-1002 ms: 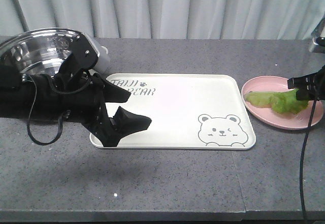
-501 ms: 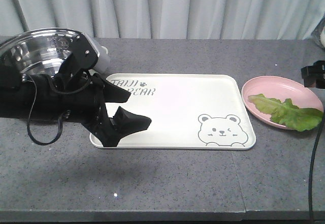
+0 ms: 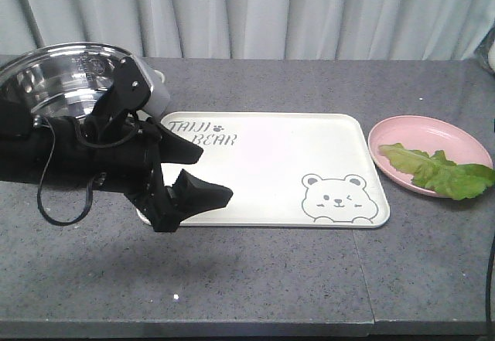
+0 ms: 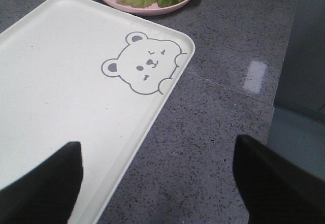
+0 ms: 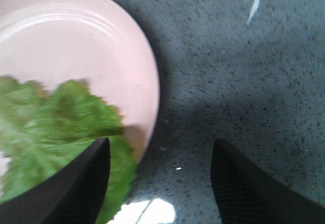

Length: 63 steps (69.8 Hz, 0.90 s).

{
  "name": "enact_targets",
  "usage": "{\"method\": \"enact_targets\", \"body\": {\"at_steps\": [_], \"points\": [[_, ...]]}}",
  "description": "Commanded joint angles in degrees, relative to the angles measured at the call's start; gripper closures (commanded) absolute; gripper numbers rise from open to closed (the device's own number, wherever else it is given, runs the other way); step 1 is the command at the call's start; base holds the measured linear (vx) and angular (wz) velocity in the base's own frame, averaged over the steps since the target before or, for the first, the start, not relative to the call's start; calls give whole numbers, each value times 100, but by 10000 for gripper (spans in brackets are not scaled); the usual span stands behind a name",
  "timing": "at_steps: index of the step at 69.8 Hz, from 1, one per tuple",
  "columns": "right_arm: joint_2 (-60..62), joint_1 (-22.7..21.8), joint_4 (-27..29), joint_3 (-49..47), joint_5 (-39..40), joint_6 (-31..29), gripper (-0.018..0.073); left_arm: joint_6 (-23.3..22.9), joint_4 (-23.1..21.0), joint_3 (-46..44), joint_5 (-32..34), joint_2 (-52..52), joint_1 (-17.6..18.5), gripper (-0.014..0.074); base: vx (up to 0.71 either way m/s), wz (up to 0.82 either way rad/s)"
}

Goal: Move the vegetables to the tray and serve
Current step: 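Grasp the rim of the pink plate with the right gripper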

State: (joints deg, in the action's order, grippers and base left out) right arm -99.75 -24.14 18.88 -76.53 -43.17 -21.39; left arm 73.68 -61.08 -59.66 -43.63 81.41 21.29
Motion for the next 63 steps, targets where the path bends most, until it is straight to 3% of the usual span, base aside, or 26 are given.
{"method": "enact_targets", "body": {"at_steps": [1, 20, 37, 63], "points": [[-44, -72, 303, -314, 245, -259, 126, -61, -278, -119, -99, -167, 20, 7, 0, 0], [-815, -53, 492, -1038, 110, -376, 126, -61, -278, -119, -226, -167, 20, 7, 0, 0], [-1251, -53, 1131, -1400, -259, -1018, 141, -61, -278, -119, -226, -167, 20, 7, 0, 0], [-1272, -53, 1152, -1402, -418, -1119, 401, -55, -278, -119, -225, -167, 20, 7, 0, 0]]}}
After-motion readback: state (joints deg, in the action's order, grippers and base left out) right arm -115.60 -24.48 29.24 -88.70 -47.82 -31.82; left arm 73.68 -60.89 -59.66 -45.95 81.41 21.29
